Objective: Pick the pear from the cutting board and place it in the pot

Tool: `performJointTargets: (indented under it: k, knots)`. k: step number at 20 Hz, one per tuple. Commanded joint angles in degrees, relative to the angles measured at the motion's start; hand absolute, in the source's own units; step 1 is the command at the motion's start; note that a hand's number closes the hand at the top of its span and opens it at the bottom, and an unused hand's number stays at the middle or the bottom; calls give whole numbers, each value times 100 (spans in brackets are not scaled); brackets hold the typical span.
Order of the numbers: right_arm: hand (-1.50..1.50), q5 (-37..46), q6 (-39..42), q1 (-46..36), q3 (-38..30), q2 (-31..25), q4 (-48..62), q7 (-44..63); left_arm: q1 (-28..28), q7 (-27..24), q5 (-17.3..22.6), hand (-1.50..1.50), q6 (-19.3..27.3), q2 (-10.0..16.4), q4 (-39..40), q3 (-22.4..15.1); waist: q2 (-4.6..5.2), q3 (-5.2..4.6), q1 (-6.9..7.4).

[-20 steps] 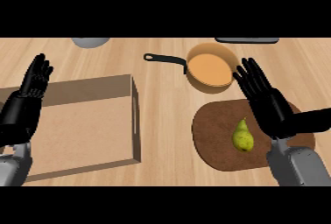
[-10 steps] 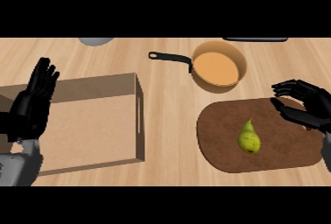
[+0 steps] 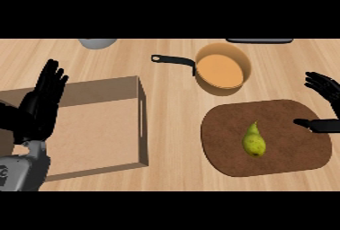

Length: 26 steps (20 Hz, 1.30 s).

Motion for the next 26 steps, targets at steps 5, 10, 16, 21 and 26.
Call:
performJointTargets:
  k: [5,10,16,21,26]
  knots:
    - [-150,426,1664,-790,884,-703,-326,1337,-137,269,-80,0,84,-83,-46,-48,-34,-19,-14]
    - [-150,912,2402,-1254,1567,-803,-567,1958,-13,-59,-105,0,-36,-120,153,0,-20,-22,-12]
    - [-150,888,2819,-1323,1966,-228,-1344,3271,49,570,-124,0,64,59,-382,114,-75,-17,-95]
    - [-150,777,2907,-1146,1588,161,-1649,4047,242,107,-183,0,-189,-166,-210,189,-48,-13,-101]
    - [-150,1043,2826,-1001,1641,649,-1870,4266,-58,675,-500,0,140,-302,-547,67,-43,-10,-88]
